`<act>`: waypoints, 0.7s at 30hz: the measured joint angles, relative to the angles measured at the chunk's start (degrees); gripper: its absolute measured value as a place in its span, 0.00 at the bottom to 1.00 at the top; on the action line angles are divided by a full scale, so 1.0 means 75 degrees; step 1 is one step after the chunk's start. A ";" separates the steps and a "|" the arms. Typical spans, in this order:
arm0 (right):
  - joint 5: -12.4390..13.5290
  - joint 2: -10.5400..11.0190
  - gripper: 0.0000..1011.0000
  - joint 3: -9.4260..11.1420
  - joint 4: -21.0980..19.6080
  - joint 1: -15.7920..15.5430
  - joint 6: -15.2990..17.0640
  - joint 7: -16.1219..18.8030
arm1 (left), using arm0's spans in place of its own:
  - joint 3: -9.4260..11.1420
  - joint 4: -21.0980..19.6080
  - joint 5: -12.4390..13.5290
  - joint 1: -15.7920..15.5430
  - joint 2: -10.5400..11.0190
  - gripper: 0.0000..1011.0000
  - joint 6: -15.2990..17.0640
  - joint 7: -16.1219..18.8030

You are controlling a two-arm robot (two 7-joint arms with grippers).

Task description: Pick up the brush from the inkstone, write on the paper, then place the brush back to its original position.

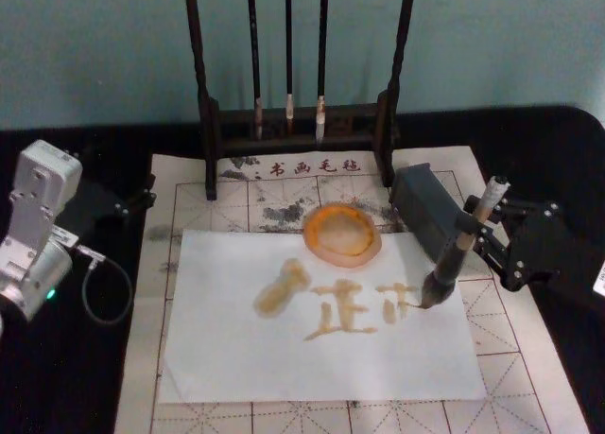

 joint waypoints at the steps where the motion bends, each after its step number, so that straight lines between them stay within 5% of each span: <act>1: -0.0001 0.0001 0.20 0.0011 -0.0009 -0.0013 -0.0003 -0.0001 | 0.0000 0.0000 0.0000 0.0000 0.0000 0.99 0.0000 0.0000; 21: 0.0415 -0.0126 0.20 0.0356 -0.0283 -0.0083 0.0099 -0.0080 | 0.0000 0.0000 0.0000 0.0000 0.0000 0.99 0.0000 0.0000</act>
